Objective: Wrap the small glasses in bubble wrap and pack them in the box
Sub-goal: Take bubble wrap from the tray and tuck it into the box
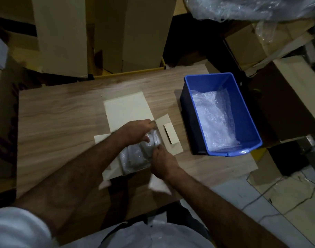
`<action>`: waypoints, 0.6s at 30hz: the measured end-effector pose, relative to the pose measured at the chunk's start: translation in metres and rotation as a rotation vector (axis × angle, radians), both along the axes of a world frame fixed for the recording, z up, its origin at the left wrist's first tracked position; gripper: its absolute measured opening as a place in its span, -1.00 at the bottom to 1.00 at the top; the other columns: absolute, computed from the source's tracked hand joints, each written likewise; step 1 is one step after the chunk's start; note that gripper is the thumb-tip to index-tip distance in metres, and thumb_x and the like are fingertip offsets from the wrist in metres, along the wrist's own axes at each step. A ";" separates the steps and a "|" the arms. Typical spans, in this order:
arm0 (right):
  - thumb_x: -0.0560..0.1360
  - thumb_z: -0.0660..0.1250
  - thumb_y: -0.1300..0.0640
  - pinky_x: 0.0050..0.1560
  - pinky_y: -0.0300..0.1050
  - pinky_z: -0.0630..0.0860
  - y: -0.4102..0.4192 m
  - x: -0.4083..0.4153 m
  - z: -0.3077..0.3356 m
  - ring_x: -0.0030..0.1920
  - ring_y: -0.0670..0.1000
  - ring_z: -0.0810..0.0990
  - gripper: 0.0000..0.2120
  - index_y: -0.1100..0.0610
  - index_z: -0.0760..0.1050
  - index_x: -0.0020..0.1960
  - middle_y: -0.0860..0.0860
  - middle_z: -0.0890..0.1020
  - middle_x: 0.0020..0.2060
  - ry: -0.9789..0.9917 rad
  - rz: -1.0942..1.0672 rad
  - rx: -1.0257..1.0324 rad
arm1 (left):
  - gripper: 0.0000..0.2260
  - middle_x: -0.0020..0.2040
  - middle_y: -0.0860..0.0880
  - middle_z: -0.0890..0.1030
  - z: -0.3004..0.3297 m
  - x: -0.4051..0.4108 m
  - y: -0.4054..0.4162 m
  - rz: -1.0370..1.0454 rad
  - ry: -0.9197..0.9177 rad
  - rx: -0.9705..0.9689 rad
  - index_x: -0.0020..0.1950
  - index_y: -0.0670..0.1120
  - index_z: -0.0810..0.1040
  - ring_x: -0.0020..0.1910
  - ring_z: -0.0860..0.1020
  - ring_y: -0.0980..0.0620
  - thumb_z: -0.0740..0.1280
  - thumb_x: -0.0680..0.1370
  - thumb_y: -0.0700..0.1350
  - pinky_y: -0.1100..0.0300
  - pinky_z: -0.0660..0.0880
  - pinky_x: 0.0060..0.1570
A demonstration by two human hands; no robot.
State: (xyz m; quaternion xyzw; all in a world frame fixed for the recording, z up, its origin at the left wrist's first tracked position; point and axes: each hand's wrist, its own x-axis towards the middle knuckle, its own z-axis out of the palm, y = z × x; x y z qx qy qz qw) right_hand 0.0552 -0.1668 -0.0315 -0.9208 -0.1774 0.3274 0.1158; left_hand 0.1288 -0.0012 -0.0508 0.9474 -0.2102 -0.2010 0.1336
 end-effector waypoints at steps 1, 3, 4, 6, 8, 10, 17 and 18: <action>0.62 0.32 0.09 0.35 0.01 0.48 0.000 0.000 -0.001 0.34 0.12 0.48 -0.43 0.23 0.19 0.53 0.19 0.33 0.45 0.002 -0.023 0.017 | -0.41 0.38 -0.08 0.50 0.001 0.002 0.001 -0.012 0.034 -0.002 0.48 -0.07 0.41 0.31 0.52 -0.09 0.51 0.49 -0.09 0.03 0.51 0.19; 0.61 0.33 0.11 0.34 0.01 0.48 0.000 0.001 -0.004 0.34 0.11 0.47 -0.43 0.22 0.19 0.52 0.18 0.32 0.44 0.000 -0.025 0.023 | -0.42 0.42 -0.09 0.47 0.001 0.005 0.002 -0.054 0.069 0.050 0.50 -0.06 0.40 0.35 0.48 -0.09 0.48 0.51 -0.07 0.01 0.49 0.23; 0.61 0.34 0.12 0.35 0.01 0.49 0.000 0.001 -0.004 0.33 0.11 0.47 -0.42 0.23 0.19 0.52 0.18 0.32 0.44 0.009 -0.026 0.018 | -0.43 0.44 -0.09 0.45 0.001 0.006 0.001 -0.078 0.066 0.099 0.51 -0.05 0.40 0.36 0.47 -0.09 0.46 0.53 -0.05 0.01 0.49 0.23; 0.59 0.36 0.11 0.35 0.02 0.49 0.001 0.002 -0.007 0.32 0.11 0.48 -0.40 0.22 0.19 0.53 0.18 0.32 0.44 0.031 -0.059 0.019 | -0.46 0.47 -0.08 0.43 0.001 0.005 -0.004 -0.127 0.026 0.210 0.51 -0.04 0.38 0.36 0.47 -0.10 0.42 0.57 0.01 0.00 0.49 0.21; 0.58 0.38 0.09 0.32 0.03 0.51 -0.001 0.000 -0.010 0.30 0.10 0.52 -0.40 0.20 0.21 0.52 0.15 0.39 0.40 0.044 -0.121 0.047 | -0.48 0.50 -0.09 0.41 0.001 0.001 -0.010 -0.159 -0.019 0.294 0.54 -0.04 0.34 0.36 0.47 -0.11 0.36 0.61 0.04 -0.01 0.50 0.21; 0.58 0.37 0.07 0.21 -0.03 0.55 -0.006 -0.005 -0.008 0.20 0.06 0.57 -0.46 0.16 0.26 0.47 0.11 0.47 0.32 0.000 -0.149 0.091 | -0.48 0.52 -0.08 0.39 0.002 -0.004 -0.012 -0.160 -0.055 0.321 0.56 -0.04 0.31 0.35 0.47 -0.11 0.31 0.63 0.05 0.00 0.49 0.20; 0.56 0.22 0.09 0.09 -0.04 0.59 -0.038 -0.011 0.016 0.20 0.06 0.59 -0.62 0.06 0.43 0.37 0.01 0.47 0.35 -0.392 -0.104 0.289 | -0.59 0.35 -0.12 0.58 0.001 -0.030 -0.004 0.026 -0.187 0.131 0.45 -0.06 0.47 0.19 0.56 -0.18 0.33 0.62 0.01 -0.01 0.49 0.10; 0.54 0.23 0.09 0.18 -0.05 0.56 -0.045 -0.007 0.020 0.28 0.07 0.55 -0.57 0.07 0.42 0.41 0.04 0.45 0.40 -0.438 -0.114 0.309 | -0.63 0.29 -0.12 0.62 0.001 -0.035 -0.005 0.064 -0.242 0.071 0.39 -0.07 0.52 0.12 0.59 -0.18 0.34 0.61 -0.01 -0.01 0.52 0.05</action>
